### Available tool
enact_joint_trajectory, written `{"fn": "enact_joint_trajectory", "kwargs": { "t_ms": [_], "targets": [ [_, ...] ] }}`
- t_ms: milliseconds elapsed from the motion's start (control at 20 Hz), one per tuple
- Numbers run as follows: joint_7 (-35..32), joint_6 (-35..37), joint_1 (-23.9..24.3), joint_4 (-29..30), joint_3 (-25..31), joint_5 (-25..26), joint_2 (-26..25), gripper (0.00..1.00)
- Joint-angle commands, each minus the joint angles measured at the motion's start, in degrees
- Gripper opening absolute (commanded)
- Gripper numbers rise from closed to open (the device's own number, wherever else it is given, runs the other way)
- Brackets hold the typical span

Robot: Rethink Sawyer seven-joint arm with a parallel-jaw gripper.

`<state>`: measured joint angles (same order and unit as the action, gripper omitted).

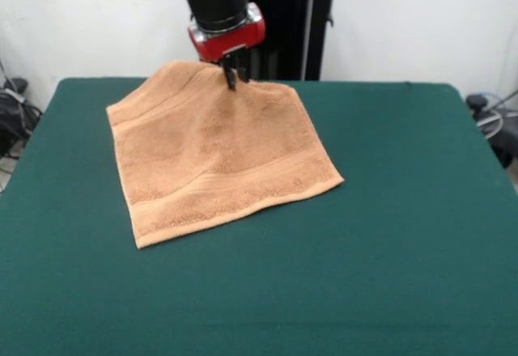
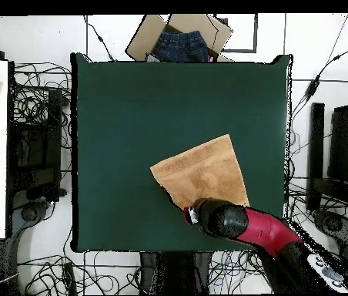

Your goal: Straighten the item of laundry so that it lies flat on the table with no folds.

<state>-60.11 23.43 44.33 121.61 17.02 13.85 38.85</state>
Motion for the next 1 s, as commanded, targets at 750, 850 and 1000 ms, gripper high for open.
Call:
{"fn": "enact_joint_trajectory", "kwargs": {
  "t_ms": [750, 850, 1000],
  "targets": [
    [-15.82, -11.02, -1.14, 7.15, 1.86, -7.48, -8.07, 0.0],
    [-15.93, -12.91, -0.48, 7.75, 2.61, -7.47, -8.48, 0.0],
    [-15.57, -14.97, -0.73, 7.67, 2.5, -6.64, -8.28, 0.0]
  ]
}}
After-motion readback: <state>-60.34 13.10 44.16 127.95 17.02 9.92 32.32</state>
